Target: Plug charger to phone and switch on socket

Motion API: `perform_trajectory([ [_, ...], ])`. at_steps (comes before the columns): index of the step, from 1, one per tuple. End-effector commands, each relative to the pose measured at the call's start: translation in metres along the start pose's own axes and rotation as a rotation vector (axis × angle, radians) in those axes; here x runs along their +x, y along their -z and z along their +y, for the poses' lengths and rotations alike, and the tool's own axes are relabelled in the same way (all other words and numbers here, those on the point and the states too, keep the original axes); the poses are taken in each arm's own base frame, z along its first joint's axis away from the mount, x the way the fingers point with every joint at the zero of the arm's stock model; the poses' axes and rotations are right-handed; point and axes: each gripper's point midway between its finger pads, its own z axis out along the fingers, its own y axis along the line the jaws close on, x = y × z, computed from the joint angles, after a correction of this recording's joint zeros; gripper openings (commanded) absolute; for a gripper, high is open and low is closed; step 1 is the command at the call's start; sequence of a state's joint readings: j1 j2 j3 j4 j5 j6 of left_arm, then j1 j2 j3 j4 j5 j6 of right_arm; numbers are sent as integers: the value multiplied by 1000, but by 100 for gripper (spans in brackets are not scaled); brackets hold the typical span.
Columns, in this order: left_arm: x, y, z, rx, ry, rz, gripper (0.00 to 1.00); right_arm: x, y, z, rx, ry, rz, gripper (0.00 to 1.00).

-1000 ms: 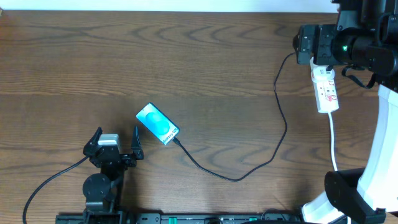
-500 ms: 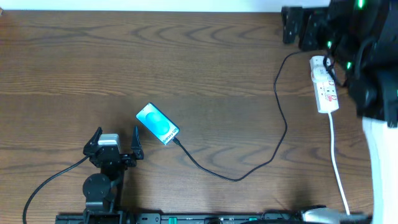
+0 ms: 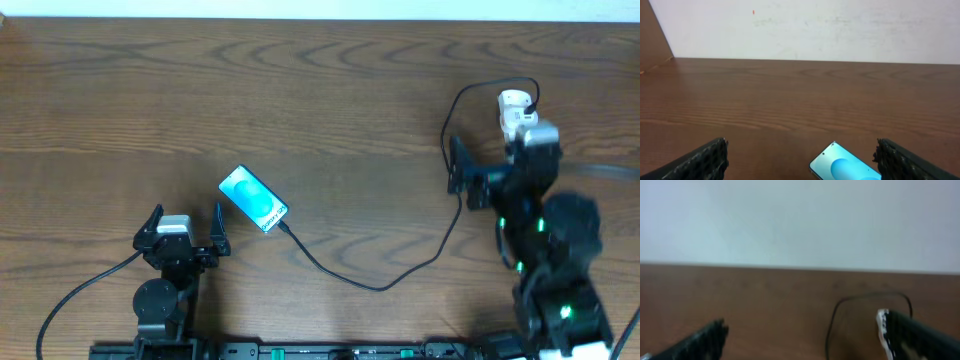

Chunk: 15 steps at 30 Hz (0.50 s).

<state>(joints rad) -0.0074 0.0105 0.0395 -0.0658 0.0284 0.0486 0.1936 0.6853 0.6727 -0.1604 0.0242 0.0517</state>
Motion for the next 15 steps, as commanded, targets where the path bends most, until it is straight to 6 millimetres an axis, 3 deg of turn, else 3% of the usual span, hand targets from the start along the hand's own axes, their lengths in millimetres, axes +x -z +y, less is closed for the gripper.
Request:
perform_trajectory([
  [1,17,-2,4,-19,0,40,94,36,11,-13,41,9,-67,99],
  [7,17,-2,4,-19,0,40,94,102,24,-35,113,-27,-109,99],
  [15,17,-2,4,-19,0,40,94,144,32,-51,173,-9,-102,99],
])
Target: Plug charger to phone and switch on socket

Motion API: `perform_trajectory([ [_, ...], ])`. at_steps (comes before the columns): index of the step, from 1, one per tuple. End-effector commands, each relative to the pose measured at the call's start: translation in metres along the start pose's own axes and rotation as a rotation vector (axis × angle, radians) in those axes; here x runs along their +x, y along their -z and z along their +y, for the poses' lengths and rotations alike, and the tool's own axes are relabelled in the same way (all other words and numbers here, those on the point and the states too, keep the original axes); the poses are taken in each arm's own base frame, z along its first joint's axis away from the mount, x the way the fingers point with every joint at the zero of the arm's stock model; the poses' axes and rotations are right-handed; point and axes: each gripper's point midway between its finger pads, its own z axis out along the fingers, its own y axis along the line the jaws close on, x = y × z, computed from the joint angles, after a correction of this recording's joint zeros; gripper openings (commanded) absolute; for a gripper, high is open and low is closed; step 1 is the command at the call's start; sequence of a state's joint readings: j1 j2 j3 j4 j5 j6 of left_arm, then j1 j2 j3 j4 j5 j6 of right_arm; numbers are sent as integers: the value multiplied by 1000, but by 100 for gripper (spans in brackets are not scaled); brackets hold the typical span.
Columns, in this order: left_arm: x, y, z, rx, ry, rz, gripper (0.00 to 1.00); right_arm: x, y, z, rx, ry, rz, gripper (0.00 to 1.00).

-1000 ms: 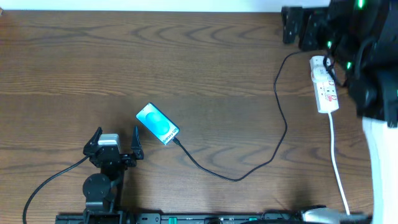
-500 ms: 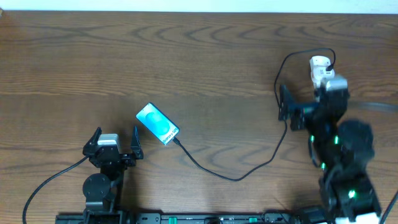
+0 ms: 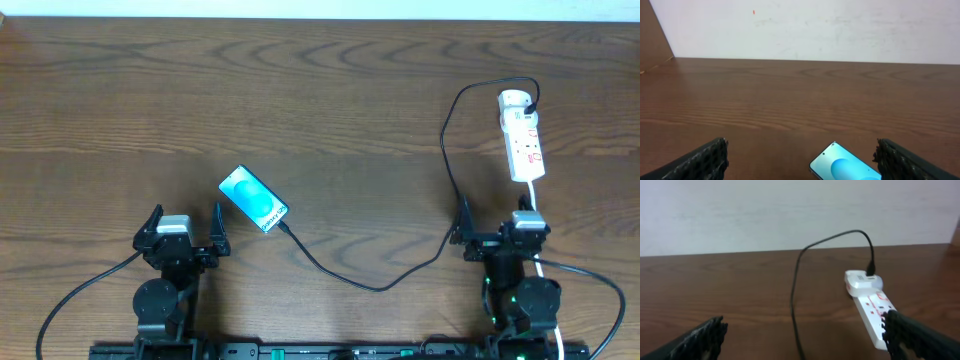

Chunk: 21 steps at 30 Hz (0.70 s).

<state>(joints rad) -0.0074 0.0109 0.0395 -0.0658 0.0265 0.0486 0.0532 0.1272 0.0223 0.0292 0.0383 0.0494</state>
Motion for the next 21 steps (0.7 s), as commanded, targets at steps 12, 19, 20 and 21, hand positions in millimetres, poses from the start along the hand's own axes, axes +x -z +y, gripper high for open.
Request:
perform_trajectory([
  [12,17,-2,3,-17,0,39,94,10,6,-10,32,201,19,99],
  [19,17,-2,3,-17,0,39,94,7,7,-12,44,199,5,99],
  [20,17,-2,3,-17,0,39,94,7,7,-13,45,199,6,99],
  [21,17,-2,3,-17,0,39,94,7,7,-13,47,198,6,99],
])
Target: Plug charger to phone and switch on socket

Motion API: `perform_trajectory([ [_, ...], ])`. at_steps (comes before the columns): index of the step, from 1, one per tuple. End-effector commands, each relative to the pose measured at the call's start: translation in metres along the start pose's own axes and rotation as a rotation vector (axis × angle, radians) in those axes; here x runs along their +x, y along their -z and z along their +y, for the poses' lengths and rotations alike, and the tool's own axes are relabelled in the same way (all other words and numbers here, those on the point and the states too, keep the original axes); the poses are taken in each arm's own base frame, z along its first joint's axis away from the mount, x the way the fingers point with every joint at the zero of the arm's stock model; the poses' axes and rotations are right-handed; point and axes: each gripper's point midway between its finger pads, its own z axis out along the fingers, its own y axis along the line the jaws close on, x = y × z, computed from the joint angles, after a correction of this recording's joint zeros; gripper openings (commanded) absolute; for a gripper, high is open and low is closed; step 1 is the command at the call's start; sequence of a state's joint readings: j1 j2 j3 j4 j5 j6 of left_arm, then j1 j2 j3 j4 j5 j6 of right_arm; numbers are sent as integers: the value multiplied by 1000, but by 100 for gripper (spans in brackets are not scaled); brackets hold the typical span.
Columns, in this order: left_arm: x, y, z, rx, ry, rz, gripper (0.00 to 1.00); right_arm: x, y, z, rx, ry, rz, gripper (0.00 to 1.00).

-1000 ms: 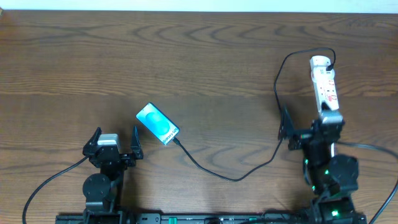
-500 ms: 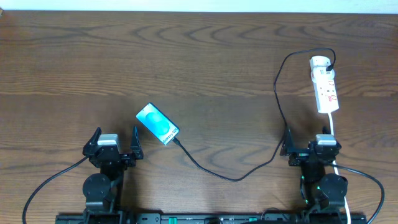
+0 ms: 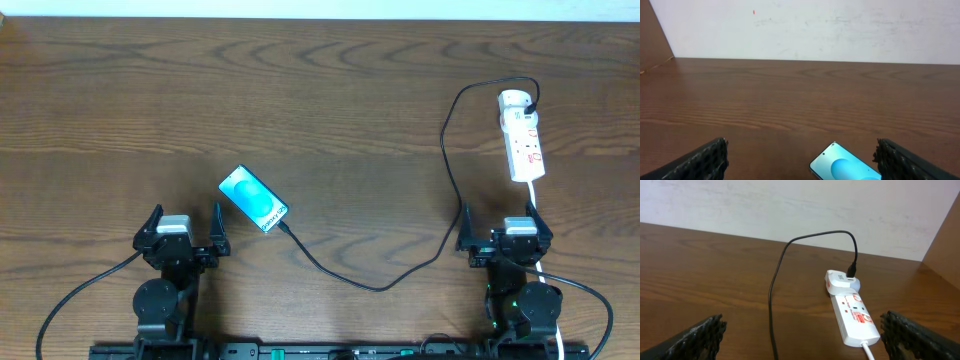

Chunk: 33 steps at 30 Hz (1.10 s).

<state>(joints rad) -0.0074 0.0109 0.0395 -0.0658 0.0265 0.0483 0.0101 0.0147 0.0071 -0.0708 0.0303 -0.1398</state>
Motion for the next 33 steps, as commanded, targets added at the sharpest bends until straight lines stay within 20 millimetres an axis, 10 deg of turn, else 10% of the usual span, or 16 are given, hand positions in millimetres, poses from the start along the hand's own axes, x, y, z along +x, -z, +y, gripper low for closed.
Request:
perform_trajectory([
  [1,17,-2,3,-17,0,39,94,1,0,-4,15,9,3,99],
  [33,17,-2,3,-17,0,39,94,0,1,-10,50,-103,-3,99],
])
